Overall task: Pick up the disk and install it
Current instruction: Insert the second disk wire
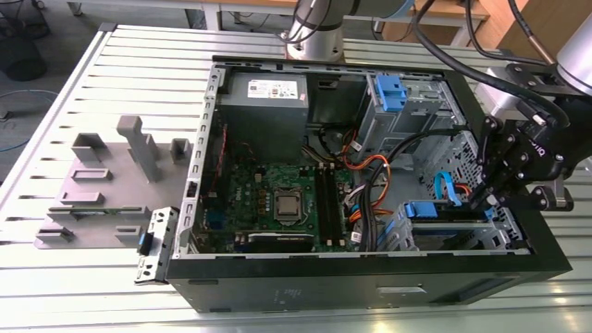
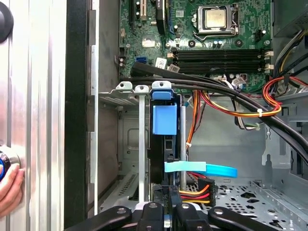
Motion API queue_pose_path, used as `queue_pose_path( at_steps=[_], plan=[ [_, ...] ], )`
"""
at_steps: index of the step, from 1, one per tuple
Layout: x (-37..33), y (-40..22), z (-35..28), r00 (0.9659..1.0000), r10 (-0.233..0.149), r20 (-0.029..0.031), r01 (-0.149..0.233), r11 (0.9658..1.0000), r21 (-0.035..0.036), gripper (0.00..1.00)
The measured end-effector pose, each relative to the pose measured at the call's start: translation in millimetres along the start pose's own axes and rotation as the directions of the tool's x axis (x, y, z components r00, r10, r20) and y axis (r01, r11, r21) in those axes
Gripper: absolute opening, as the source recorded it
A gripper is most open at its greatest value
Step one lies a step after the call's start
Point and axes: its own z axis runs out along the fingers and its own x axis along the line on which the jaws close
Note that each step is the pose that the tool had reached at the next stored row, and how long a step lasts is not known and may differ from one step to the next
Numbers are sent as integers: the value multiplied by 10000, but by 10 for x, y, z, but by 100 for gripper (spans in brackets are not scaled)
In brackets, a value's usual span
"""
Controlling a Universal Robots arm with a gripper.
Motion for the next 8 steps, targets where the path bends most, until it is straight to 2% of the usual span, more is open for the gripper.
queue_pose_path(
  at_steps=[3,8],
  plan=[
    [-10,33,1,10000,0,2,0,10000,2,16],
    [-39,41,1,10000,-2,3,2,10000,3,16]
  ],
)
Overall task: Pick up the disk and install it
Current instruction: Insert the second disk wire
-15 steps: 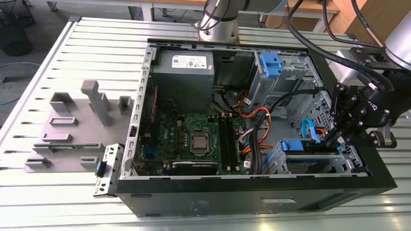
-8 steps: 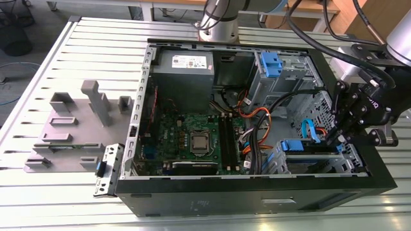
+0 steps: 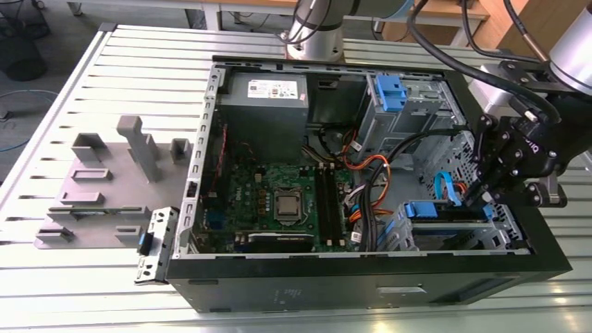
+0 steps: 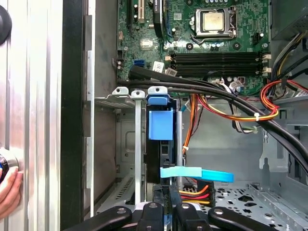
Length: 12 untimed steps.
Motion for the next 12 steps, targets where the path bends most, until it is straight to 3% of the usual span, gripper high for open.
queue_pose_path(
  at_steps=[12],
  plan=[
    [-9,9,12,10000,3,0,-3,10000,0,16]
  ],
)
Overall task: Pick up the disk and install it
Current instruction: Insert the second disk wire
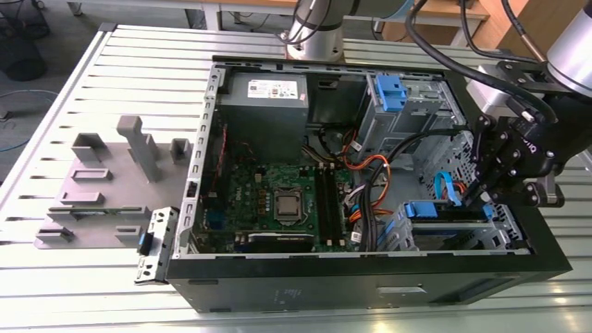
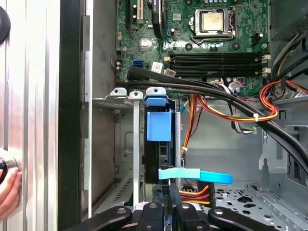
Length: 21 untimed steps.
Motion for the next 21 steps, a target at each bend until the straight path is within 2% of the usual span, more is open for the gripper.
queue_pose_path(
  at_steps=[21],
  plan=[
    [-11,10,35,10000,3,-2,-3,10000,0,16]
  ],
)
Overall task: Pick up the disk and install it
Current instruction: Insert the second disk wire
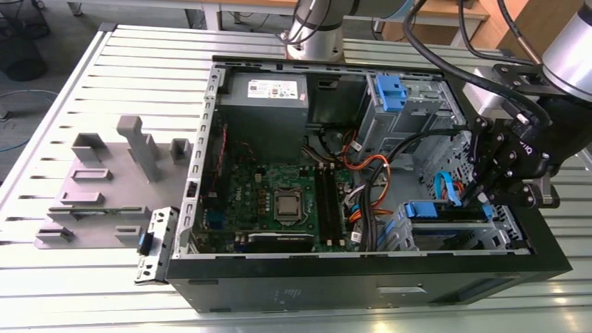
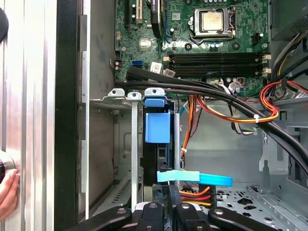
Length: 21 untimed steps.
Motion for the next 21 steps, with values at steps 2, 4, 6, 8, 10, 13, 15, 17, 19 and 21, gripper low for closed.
queue_pose_path(
  at_steps=[2,4,6,8,10,13,15,17,19,21],
  plan=[
    [0,0,0,10000,0,-1,0,10000,0,16],
    [-1,0,7,10000,0,2,0,10000,0,16],
    [-2,-1,16,10000,-1,1,1,10000,0,16],
    [-2,0,18,10000,0,-2,0,10000,0,16],
    [-2,0,20,10000,0,0,0,10000,0,16],
    [-3,-1,39,10000,0,2,0,10000,0,16],
    [-4,-1,47,10000,-1,-4,1,10000,1,16],
    [-4,-1,48,10000,-1,-3,1,10000,1,16],
    [-4,-1,50,10000,0,0,0,10000,0,16],
    [-4,-1,50,10000,0,0,0,10000,0,16]
  ],
)
